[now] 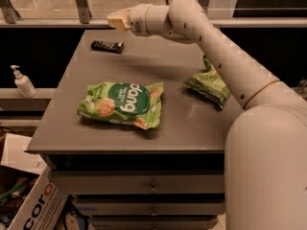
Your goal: Pick rxbar chocolate
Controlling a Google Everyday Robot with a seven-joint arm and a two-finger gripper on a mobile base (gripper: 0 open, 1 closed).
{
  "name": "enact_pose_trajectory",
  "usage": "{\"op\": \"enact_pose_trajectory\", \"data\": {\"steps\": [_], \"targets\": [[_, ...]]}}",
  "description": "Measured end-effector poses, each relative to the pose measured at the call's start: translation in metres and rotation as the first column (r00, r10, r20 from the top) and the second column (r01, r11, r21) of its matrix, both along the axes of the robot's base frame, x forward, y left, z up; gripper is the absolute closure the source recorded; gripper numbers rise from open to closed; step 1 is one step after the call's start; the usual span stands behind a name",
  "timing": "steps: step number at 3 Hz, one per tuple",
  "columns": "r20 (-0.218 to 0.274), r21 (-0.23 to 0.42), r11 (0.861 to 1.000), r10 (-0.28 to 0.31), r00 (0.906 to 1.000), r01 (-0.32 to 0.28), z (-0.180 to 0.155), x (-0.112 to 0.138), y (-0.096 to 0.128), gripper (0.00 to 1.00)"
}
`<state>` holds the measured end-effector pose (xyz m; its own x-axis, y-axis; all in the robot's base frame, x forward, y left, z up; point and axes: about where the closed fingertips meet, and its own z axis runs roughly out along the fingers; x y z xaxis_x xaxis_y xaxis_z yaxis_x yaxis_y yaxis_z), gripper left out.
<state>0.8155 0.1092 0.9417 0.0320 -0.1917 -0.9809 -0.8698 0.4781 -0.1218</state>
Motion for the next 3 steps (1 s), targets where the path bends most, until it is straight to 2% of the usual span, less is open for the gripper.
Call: {"op": "enact_pose_trajectory", "data": {"steps": [3], "targets": [[-0.106,-0.087,0.996,-0.045,0.9934,0.036,-0.053,0.015,-0.003,0.07]]}}
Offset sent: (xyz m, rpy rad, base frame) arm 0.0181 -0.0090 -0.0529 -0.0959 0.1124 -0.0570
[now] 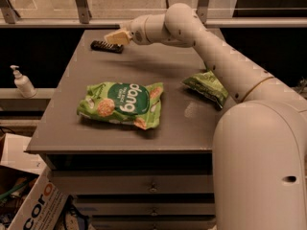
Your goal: Pick rxbar chocolate
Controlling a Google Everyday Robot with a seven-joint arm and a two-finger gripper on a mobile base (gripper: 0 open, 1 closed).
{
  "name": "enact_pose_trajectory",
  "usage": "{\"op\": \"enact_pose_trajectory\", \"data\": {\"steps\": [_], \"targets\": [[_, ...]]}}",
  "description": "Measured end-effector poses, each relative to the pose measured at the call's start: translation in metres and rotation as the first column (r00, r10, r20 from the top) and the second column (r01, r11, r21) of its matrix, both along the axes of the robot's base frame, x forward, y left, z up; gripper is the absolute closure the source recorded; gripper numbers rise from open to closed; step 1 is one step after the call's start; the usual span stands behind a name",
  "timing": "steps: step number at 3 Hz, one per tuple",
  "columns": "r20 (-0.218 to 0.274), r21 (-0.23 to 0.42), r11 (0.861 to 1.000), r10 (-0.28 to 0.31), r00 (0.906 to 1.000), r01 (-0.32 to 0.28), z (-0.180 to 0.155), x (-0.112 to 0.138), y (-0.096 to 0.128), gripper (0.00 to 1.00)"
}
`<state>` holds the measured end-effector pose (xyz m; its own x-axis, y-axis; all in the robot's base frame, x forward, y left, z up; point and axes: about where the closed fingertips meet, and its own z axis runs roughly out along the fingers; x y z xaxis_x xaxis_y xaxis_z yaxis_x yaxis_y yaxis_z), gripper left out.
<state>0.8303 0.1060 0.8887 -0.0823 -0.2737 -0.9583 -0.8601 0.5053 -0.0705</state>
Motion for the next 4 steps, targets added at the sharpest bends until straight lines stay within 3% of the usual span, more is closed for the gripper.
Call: {"op": "enact_pose_trajectory", "data": {"steps": [1,4], "targets": [[-0.030,-0.017,1.000,-0.004,0.9996,0.003,-0.018,0.003,-0.001,0.00],[-0.089,-0.063,0.997,0.031,0.9956,-0.037,-0.063,0.008,0.008,0.00]]}}
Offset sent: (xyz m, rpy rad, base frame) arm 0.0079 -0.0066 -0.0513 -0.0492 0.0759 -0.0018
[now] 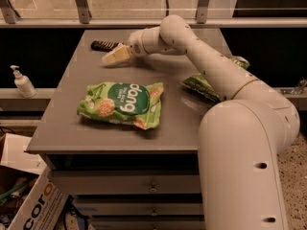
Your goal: Pick rxbar chocolate
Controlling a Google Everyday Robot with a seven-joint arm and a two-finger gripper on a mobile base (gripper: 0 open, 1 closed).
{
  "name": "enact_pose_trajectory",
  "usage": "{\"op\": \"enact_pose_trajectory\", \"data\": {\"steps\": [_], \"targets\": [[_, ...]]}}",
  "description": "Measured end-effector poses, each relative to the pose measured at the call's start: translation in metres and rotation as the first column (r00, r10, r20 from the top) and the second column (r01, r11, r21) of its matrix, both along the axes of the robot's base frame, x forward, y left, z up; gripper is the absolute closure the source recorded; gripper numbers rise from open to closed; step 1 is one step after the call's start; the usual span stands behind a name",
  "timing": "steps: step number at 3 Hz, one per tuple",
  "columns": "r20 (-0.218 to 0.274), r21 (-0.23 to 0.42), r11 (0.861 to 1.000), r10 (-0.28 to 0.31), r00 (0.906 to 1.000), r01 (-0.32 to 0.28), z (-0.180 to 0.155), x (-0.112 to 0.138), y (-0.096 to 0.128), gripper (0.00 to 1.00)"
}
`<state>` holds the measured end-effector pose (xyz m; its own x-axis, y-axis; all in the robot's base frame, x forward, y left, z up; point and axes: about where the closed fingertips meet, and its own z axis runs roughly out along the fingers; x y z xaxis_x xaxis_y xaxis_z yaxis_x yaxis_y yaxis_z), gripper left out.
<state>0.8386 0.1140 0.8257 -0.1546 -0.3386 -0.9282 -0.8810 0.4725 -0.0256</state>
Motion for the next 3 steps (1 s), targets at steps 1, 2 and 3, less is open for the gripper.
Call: {"op": "enact_pose_trajectory", "data": {"steps": [1,2,3], "targets": [[-0.012,-0.005,1.000,0.006,0.9999,-0.006,-0.0077,0.0007,0.0008,0.18],[-0.016,-0.004,1.000,0.007,0.9998,-0.007,-0.0103,0.0010,-0.0003,0.42],[-0.013,0.001,1.000,0.012,0.9998,-0.012,-0.0094,0.0014,0.0004,0.65]]}}
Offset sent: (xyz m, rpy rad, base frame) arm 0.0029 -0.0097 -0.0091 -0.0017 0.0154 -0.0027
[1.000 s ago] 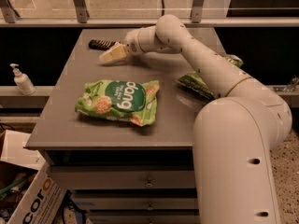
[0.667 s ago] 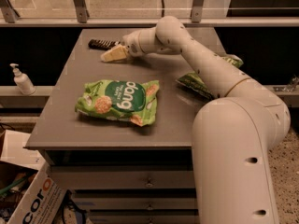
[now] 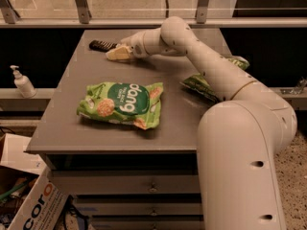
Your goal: Pick rxbar chocolate
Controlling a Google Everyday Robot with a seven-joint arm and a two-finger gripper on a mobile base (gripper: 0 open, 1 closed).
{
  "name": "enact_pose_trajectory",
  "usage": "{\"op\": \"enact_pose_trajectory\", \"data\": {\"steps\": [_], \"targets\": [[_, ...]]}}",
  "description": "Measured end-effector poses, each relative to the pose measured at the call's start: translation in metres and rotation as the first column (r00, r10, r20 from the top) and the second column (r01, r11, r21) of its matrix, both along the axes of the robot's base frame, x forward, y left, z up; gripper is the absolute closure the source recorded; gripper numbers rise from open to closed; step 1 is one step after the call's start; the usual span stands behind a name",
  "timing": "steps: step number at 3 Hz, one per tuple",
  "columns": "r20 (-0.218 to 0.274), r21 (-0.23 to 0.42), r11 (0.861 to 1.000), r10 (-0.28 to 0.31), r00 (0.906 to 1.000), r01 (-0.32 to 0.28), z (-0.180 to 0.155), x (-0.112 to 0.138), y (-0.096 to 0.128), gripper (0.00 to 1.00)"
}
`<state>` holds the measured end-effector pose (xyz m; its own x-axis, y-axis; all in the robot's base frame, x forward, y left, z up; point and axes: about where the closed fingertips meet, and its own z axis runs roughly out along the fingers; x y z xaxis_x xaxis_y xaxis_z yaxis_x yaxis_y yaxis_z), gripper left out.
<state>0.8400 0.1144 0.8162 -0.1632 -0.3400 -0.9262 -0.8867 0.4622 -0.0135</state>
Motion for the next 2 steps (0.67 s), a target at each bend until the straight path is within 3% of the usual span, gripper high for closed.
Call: {"op": "enact_pose_trajectory", "data": {"steps": [1,2], "targets": [[0.002,0.004,1.000,0.006,1.0000,-0.006,0.0004,-0.0013,0.0014,0.88],[0.012,0.012,1.000,0.009,0.9999,-0.009,0.0040,-0.0036,0.0018,1.00]]}}
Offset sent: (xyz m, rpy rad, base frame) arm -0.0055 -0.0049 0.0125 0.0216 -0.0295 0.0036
